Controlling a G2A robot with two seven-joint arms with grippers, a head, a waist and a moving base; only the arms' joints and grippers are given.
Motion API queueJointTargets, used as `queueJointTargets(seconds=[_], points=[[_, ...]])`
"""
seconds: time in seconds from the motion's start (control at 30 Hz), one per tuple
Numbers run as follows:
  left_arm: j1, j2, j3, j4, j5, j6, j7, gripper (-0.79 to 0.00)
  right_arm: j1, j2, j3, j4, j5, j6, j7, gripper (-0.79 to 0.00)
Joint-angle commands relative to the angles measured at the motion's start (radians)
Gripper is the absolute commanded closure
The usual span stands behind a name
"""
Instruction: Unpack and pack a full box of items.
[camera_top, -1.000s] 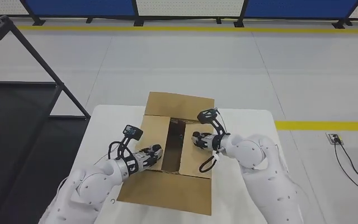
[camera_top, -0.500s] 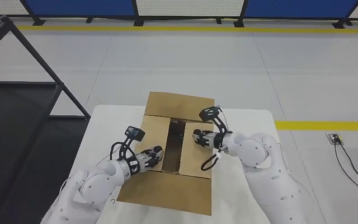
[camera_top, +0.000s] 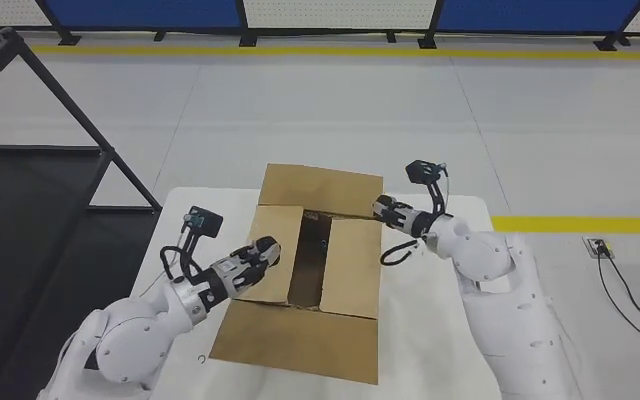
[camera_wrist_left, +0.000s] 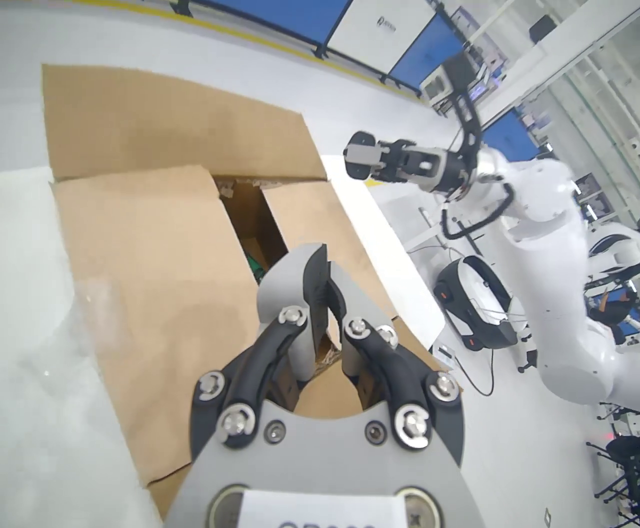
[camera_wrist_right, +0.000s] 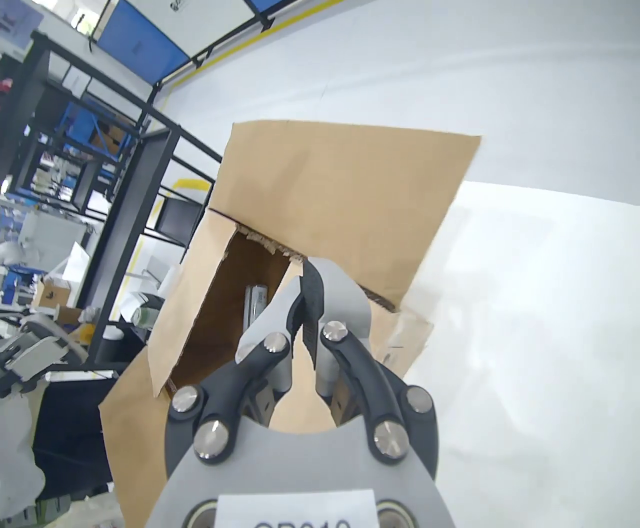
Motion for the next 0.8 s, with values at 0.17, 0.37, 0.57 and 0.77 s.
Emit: queueJointTargets(seconds=[0.17,0.37,0.57,0.77], points=[[0.128,0.017,-0.231,-0.030,-0.114,-0.080,0.001,-0.185,0.018,0.007,0.037,0.074,0.011,0.036,-0.075,-0.785],[0.290,0.023,-0.443,0.001,-0.226,-0.269,0.041,-0.785,0.018,0.007,0.037,0.074,0.011,0.036,-0.075,-0.785],[0.368,0.022,-0.515,0.024,-0.288,-0.320,0.052,-0.785,-0.096,-0.015,-0.096,-0.124,-0.015,0.166,-0.129,-0.785],[0.375,0.021,-0.493,0.024,-0.310,-0.293,0.057,-0.785,-0.078,-0.025,-0.127,-0.062,0.054,0.173,-0.190,-0.785]])
